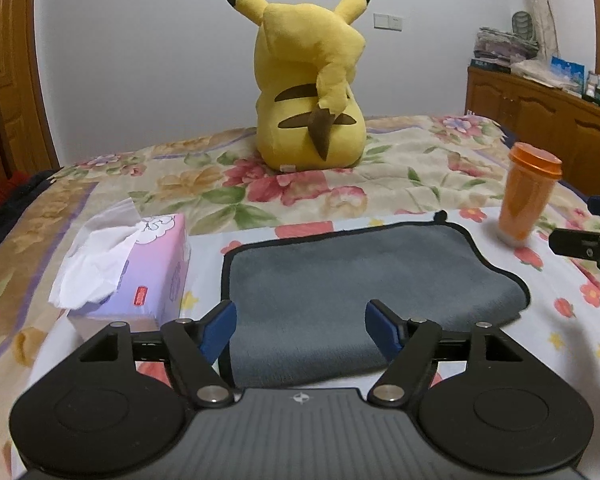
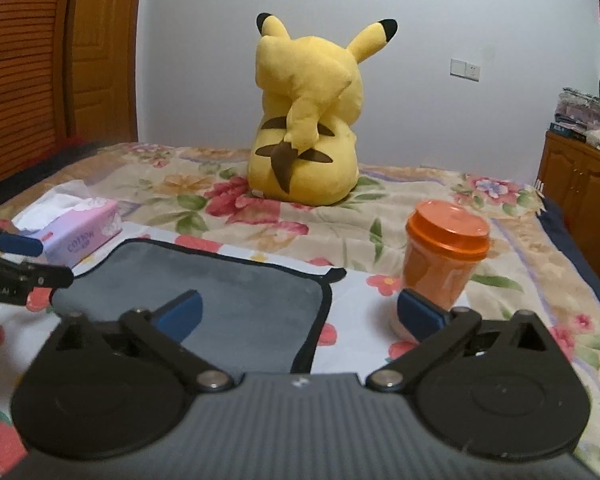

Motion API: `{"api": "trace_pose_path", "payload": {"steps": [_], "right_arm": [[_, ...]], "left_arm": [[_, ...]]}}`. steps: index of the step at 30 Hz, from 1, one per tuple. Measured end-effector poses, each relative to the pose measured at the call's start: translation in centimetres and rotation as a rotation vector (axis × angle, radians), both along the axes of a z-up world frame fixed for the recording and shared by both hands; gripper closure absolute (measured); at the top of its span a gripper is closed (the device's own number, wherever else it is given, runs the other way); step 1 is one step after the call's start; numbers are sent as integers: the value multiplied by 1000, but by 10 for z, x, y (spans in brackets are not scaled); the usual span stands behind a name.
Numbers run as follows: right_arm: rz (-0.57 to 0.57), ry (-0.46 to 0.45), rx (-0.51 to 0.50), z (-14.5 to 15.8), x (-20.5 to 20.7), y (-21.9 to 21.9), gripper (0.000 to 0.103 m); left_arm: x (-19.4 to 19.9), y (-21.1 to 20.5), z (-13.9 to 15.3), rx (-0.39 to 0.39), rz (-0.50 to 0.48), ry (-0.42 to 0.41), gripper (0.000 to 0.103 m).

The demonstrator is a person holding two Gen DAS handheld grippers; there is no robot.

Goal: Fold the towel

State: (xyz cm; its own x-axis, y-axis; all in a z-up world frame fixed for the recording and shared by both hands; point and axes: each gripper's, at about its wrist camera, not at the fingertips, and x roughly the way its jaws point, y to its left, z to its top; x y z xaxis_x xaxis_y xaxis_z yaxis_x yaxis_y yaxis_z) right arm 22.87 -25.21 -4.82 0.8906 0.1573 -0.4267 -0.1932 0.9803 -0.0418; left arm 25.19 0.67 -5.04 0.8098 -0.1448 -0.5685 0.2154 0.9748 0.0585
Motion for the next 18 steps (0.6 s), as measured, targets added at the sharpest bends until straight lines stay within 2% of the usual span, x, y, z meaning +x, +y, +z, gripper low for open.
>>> {"api": "trace_pose_path", "payload": {"steps": [2, 6, 10, 18], "right_arm": [[-4, 8, -1, 1, -5, -1, 0], [-9, 22, 14, 6, -13, -3, 0], [-14, 20, 25, 11, -25, -5, 0], [-23, 14, 35, 22, -48, -8, 0]], "left_arm": [[-8, -1, 2, -2, 1, 0, 23], [-24, -2, 5, 12, 15, -7, 8], [-35, -2, 11, 4, 19, -8, 2], [-60, -4, 28, -9, 31, -30, 0]]}}
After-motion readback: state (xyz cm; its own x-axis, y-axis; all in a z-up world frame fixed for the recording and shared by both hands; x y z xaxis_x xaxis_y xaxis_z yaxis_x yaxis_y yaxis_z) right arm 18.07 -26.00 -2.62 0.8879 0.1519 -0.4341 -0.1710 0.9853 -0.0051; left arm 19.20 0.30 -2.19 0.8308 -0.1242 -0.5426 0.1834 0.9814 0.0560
